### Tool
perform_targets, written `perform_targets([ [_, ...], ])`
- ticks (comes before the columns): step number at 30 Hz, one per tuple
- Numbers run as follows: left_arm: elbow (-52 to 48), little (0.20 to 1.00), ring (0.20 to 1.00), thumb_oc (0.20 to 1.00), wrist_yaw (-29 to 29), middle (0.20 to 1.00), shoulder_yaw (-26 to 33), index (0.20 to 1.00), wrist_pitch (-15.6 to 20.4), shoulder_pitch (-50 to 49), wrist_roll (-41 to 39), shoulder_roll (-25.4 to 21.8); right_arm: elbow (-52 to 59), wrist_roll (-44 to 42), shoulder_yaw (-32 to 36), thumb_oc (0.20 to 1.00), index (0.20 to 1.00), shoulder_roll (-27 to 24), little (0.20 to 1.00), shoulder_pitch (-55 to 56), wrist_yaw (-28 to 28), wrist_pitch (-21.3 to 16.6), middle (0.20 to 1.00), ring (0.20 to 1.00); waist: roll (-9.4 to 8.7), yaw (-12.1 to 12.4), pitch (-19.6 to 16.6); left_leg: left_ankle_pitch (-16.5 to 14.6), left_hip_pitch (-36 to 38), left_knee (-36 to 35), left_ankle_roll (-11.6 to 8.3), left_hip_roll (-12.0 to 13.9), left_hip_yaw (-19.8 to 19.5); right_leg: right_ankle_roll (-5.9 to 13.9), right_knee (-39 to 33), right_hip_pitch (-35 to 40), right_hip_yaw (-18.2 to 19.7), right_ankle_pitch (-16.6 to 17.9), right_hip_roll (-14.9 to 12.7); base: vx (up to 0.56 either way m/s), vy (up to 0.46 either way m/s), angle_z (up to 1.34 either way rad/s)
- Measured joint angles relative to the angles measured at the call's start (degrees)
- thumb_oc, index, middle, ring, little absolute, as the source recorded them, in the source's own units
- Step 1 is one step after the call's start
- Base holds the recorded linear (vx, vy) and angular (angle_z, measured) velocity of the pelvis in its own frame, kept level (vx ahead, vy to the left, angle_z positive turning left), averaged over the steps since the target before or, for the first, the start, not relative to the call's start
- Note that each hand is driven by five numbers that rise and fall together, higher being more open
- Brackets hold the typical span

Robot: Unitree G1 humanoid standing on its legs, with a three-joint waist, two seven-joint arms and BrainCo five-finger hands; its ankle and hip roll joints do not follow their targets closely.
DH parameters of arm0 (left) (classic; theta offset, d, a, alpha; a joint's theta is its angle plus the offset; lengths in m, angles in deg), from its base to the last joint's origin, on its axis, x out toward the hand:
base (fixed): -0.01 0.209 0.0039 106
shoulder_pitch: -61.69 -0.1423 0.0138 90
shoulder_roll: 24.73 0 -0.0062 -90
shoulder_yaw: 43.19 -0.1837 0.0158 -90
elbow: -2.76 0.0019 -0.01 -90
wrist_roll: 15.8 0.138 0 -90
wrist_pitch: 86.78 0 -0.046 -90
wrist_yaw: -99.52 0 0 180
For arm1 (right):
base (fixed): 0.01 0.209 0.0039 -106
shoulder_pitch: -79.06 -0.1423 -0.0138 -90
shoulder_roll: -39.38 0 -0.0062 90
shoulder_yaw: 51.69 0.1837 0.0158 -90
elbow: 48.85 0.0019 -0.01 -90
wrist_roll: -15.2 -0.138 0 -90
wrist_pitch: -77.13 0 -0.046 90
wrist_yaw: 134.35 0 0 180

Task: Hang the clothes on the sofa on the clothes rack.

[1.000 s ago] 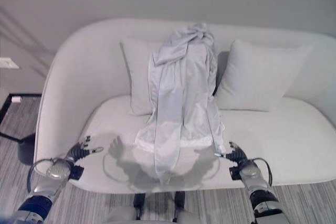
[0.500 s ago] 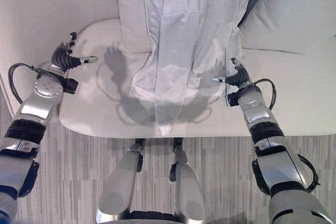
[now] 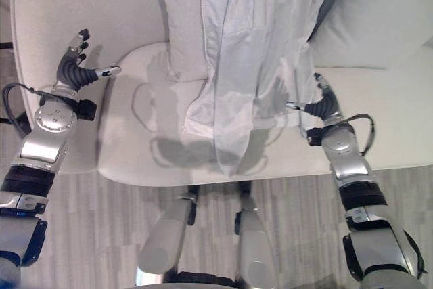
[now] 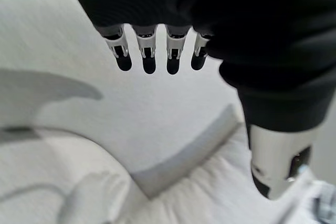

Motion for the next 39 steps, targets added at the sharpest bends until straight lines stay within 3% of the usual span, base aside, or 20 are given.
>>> perform_targets([
  [1,0.2,1.0,1.0,1.0,0.0,1.0,0.0,1.0,0.1,-0.3,0.0,-0.4,-0.7,0.0,0.0,1.0,1.0,-0.1,1.0,-0.1,0.0,0.0,1.0,1.0,0.52,-0.2,0.3,-0.2,0.4,0.1,0.5,0.1,-0.7,1.11,0.0,-1.2,-0.5,0.1,0.1,0.11,-0.269,0.54],
  [2,1.1,1.0,1.0,1.0,-0.1,1.0,0.0,1.0,-0.4,-0.4,0.1,0.0,-1.0,0.1,0.4,1.0,1.0,-0.8,1.0,2.3,0.2,0.7,1.0,1.0,0.9,-1.8,0.7,0.9,2.1,-1.2,-1.17,-0.5,-2.6,1.69,0.5,-2.1,-0.7,1.0,0.0,0.11,-0.333,0.87],
  [3,-0.8,1.0,1.0,1.0,-0.4,1.0,-1.4,1.0,-0.4,-0.6,0.1,0.3,2.1,0.1,3.6,1.0,1.0,-0.7,1.0,6.8,0.2,0.7,1.0,1.0,0.41,-1.8,0.5,1.2,3.2,-3.0,-1.57,-1.2,-3.7,0.26,0.9,-2.5,-0.5,1.1,-0.5,0.13,-0.342,1.23],
  [5,-2.5,1.0,1.0,1.0,-0.7,1.0,1.7,1.0,0.2,-2.3,0.6,3.3,2.7,0.5,4.6,1.0,1.0,0.2,1.0,6.4,0.3,0.6,1.0,1.0,-0.48,-2.1,0.4,1.7,4.3,-6.3,-2.42,-1.5,-5.4,-0.11,2.5,-3.8,-1.1,4.4,0.4,0.12,-0.308,0.79],
  [7,-2.1,1.0,1.0,1.0,-0.7,1.0,1.5,1.0,-0.2,-2.4,0.6,3.6,2.4,1.1,4.1,1.0,1.0,0.1,1.0,3.5,0.3,0.5,1.0,1.0,-1.98,-2.1,0.4,0.8,4.5,-6.8,-4.33,-1.9,-5.5,-2.3,0.5,-0.4,-0.8,14.8,0.1,0.12,-0.266,0.2],
  [9,-3.1,1.0,1.0,1.0,-0.6,1.0,1.7,1.0,-0.2,-3.0,1.6,3.5,1.4,1.1,1.5,1.0,1.0,0.3,1.0,-2.2,0.2,0.4,1.0,1.0,-3.52,-1.5,0.9,-1.6,0.7,1.0,-6.12,-0.4,-5.0,-2.19,0.6,0.8,-1.0,13.7,1.7,0.14,-0.273,-0.17],
  [10,-4.5,1.0,1.0,1.0,-0.4,1.0,1.8,1.0,-0.2,-3.3,2.1,3.3,1.5,1.1,1.5,1.0,1.0,0.3,1.0,-2.3,0.2,0.1,1.0,1.0,-3.95,-1.6,0.8,-1.5,1.7,-5.0,-5.65,1.1,-5.5,-2.18,0.6,1.4,-1.4,13.7,2.4,0.11,-0.199,0.01],
  [11,-5.7,1.0,1.0,1.0,-0.4,1.0,1.8,1.0,-0.2,-3.4,2.2,2.7,1.5,1.1,1.7,1.0,1.0,0.1,1.0,-2.3,0.2,0.0,1.0,1.0,-3.72,-1.9,0.7,2.2,3.8,-12.7,-6.22,3.6,-5.4,-2.15,0.6,2.2,-2.0,13.6,3.7,0.09,-0.187,-0.15],
  [12,-7.2,1.0,1.0,1.0,-0.4,1.0,2.1,1.0,-0.2,-3.8,2.2,1.6,1.5,1.1,1.7,1.0,1.0,0.1,1.0,-2.3,0.2,0.0,1.0,1.0,-3.42,-1.7,0.7,11.2,5.4,-15.9,-6.57,6.8,-5.4,-1.61,0.6,3.4,-2.3,13.1,6.0,0.09,-0.179,-0.31],
  [13,-7.8,1.0,1.0,1.0,-0.4,1.0,2.1,1.0,-0.1,-3.7,2.2,0.7,2.2,1.1,1.9,1.0,1.0,0.1,1.0,-1.9,0.2,-0.4,1.0,1.0,-4.02,-1.8,0.7,9.9,6.5,-16.0,-8.74,7.8,-5.9,-0.84,0.6,4.3,-2.2,12.1,6.8,0.1,-0.169,-0.26],
  [17,-9.3,1.0,1.0,1.0,-0.3,1.0,2.2,1.0,-0.1,-3.4,2.2,0.6,3.8,1.1,4.7,1.0,1.0,-0.3,1.0,-0.1,0.2,-0.7,1.0,1.0,-4.15,-3.5,0.5,9.6,7.0,-16.3,-9.11,7.6,-6.0,0.16,0.6,5.2,-2.4,10.3,6.5,0.08,-0.188,0.09],
  [19,-9.5,1.0,1.0,1.0,-0.2,1.0,1.7,1.0,-0.3,-3.1,2.2,1.3,5.9,1.0,6.1,1.0,1.0,-0.1,1.0,3.7,0.3,-0.7,1.0,1.0,-4.12,-3.7,0.5,8.9,7.2,-16.0,-10.94,7.7,-6.7,-0.24,0.6,6.5,-3.4,7.0,6.7,0.0,-0.227,0.28],
  [23,-9.3,1.0,1.0,1.0,-0.5,1.0,-1.4,1.0,-0.2,0.7,2.2,3.2,3.7,0.9,6.3,1.0,1.0,0.4,1.0,4.5,1.8,-0.6,1.0,1.0,-5.43,-2.4,0.0,6.9,-2.4,-7.7,-12.99,5.8,-8.9,-1.3,0.6,3.4,-4.1,0.7,5.5,-0.03,-0.08,0.52],
  [26,-7.9,1.0,1.0,1.0,0.0,1.0,-6.5,1.0,-0.3,2.3,2.2,4.5,1.2,0.8,5.9,1.0,1.0,2.7,1.0,0.6,2.4,-0.5,1.0,1.0,-4.83,-1.4,1.1,7.0,-7.6,-8.2,-12.63,3.2,-11.3,-1.62,0.6,-0.7,-3.4,1.7,5.4,0.11,0.116,0.14],
  [29,-7.0,1.0,1.0,1.0,-0.4,1.0,-5.0,1.0,-0.2,1.9,2.2,4.1,1.1,1.0,5.6,1.0,1.0,3.0,1.0,0.2,2.8,-0.5,1.0,1.0,-5.05,2.3,1.3,8.1,-6.8,-7.5,-13.15,1.5,-9.3,-0.1,0.6,-1.7,2.8,2.2,5.1,0.06,0.149,-0.5],
  [32,-7.2,1.0,1.0,1.0,-0.9,1.0,-4.8,1.0,-0.2,1.9,2.2,3.2,1.1,1.0,5.6,1.0,1.0,3.0,1.0,-0.1,2.9,-0.5,1.0,1.0,-4.66,3.5,1.2,7.2,-7.7,-6.0,-11.57,1.7,-8.7,3.89,1.0,-2.5,3.4,-3.1,4.8,0.04,0.099,-0.59],
  [34,-7.4,1.0,1.0,1.0,-1.0,1.0,-4.9,1.0,-0.2,3.7,2.2,2.5,1.2,1.0,5.6,1.0,1.0,3.0,1.0,-0.3,3.4,-0.4,1.0,1.0,-3.66,4.0,1.3,8.8,-8.0,-8.2,-10.44,4.3,-7.8,-0.64,9.1,-4.8,-0.3,-2.6,7.0,0.03,0.072,-0.3],
  [35,-7.4,1.0,1.0,1.0,-0.9,1.0,-5.1,1.0,-0.2,4.2,2.2,2.2,1.1,1.0,5.6,1.0,1.0,3.0,1.0,0.3,3.5,-0.5,1.0,1.0,-4.75,2.8,1.3,8.9,-7.9,-9.1,-10.66,2.9,-8.1,-0.44,8.5,-2.3,-0.3,-4.0,5.6,0.03,0.089,0.01],
  [36,-7.3,1.0,1.0,1.0,-1.3,1.0,-4.9,1.0,-0.2,4.4,2.2,1.3,0.7,1.0,5.8,1.0,1.0,2.4,1.0,-0.1,3.8,-0.5,1.0,1.0,-6.17,3.5,1.4,10.1,-8.3,-9.1,-10.82,2.1,-7.9,1.29,2.4,0.5,0.9,-3.3,4.3,0.01,0.063,0.12],
  [39,-7.2,1.0,1.0,1.0,-1.9,1.0,-4.9,1.0,-0.2,4.5,2.2,0.7,0.7,1.0,4.7,1.0,1.0,2.3,1.0,-0.6,4.0,-0.5,1.0,1.0,-6.18,3.3,1.5,10.8,-9.0,-8.9,-10.59,1.4,-7.1,1.59,0.8,0.7,0.8,-0.6,3.6,0.02,0.053,0.02],
])
